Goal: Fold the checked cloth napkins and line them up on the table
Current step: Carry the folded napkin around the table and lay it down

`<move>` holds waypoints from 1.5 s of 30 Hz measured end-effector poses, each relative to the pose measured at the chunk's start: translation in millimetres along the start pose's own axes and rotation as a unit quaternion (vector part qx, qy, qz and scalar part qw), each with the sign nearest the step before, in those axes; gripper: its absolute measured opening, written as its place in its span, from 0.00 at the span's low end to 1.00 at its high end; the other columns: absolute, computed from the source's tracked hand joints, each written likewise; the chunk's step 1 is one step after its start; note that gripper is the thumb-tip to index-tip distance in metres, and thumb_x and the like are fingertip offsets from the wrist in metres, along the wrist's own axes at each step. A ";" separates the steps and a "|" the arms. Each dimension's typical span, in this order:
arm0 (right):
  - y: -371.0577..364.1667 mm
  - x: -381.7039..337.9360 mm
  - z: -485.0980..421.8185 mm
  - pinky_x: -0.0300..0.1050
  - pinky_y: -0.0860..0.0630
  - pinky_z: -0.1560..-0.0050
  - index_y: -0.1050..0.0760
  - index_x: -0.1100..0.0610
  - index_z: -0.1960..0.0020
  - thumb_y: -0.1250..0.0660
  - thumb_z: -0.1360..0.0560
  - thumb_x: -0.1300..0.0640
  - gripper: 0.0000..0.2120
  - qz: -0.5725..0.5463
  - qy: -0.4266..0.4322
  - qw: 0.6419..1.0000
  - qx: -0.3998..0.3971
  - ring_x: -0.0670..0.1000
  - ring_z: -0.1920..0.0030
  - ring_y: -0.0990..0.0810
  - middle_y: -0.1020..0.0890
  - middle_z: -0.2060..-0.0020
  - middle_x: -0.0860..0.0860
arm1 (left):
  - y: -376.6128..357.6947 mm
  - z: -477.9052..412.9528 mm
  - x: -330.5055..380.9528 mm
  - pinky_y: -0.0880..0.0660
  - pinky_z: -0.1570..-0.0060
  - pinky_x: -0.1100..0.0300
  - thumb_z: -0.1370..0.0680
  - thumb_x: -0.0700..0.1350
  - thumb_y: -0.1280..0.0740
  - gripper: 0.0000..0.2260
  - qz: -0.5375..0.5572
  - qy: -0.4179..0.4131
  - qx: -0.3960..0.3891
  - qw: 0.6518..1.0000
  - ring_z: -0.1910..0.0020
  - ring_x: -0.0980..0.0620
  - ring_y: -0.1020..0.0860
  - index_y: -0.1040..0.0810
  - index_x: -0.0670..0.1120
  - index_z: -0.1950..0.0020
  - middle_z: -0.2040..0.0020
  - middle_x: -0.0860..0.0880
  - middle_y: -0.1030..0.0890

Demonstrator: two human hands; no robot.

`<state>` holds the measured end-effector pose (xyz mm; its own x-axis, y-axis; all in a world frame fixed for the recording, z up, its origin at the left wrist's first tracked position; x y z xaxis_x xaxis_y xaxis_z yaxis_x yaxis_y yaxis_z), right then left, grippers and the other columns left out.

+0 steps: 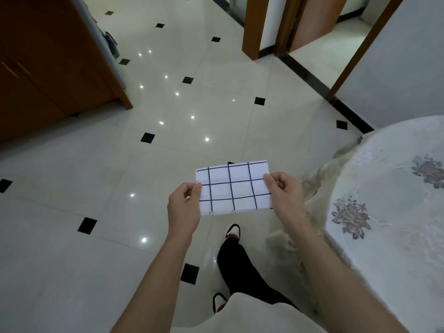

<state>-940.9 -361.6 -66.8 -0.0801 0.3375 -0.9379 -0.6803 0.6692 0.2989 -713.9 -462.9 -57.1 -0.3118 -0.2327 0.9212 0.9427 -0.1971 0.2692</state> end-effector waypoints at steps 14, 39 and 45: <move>-12.5 -27.5 -251.2 0.49 0.29 0.64 0.22 0.53 0.61 0.32 0.21 0.50 0.11 -0.052 -0.044 0.994 0.080 0.42 0.71 0.32 0.28 0.75 0.38 | -142.1 -242.1 115.4 0.28 0.58 0.61 0.18 0.47 0.35 0.10 -0.074 -0.035 -0.088 0.993 0.60 0.54 0.25 0.20 0.45 0.56 0.60 0.49 0.19; 184.2 -19.1 -483.8 0.45 0.31 0.61 0.21 0.58 0.58 0.31 0.21 0.54 0.10 -0.134 -0.151 0.850 0.487 0.48 0.64 0.28 0.25 0.67 0.53 | -595.4 -424.5 297.5 0.29 0.61 0.61 0.19 0.45 0.34 0.10 -0.173 -0.166 -0.522 0.819 0.65 0.58 0.25 0.20 0.47 0.58 0.63 0.50 0.19; 220.3 -5.7 -478.9 0.49 0.25 0.59 0.20 0.56 0.58 0.31 0.21 0.52 0.10 -0.171 -0.193 0.771 0.583 0.49 0.63 0.21 0.17 0.62 0.61 | -686.8 -392.6 316.4 0.26 0.59 0.65 0.19 0.43 0.34 0.07 -0.192 -0.197 -0.604 0.748 0.63 0.60 0.22 0.20 0.46 0.56 0.61 0.50 0.18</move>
<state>-1439.2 -533.2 -79.9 0.3343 0.0306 -0.9420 0.5206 0.8271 0.2117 -1506.7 -775.0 -60.8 -0.2491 0.3138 0.9162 -0.0777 -0.9495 0.3041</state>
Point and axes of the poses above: each hand's wrist, its own z-axis away from the middle knuckle, its own y-axis out of the back of the hand, x = y × z, the point moved 5 cm from there along -z, towards the middle knuckle
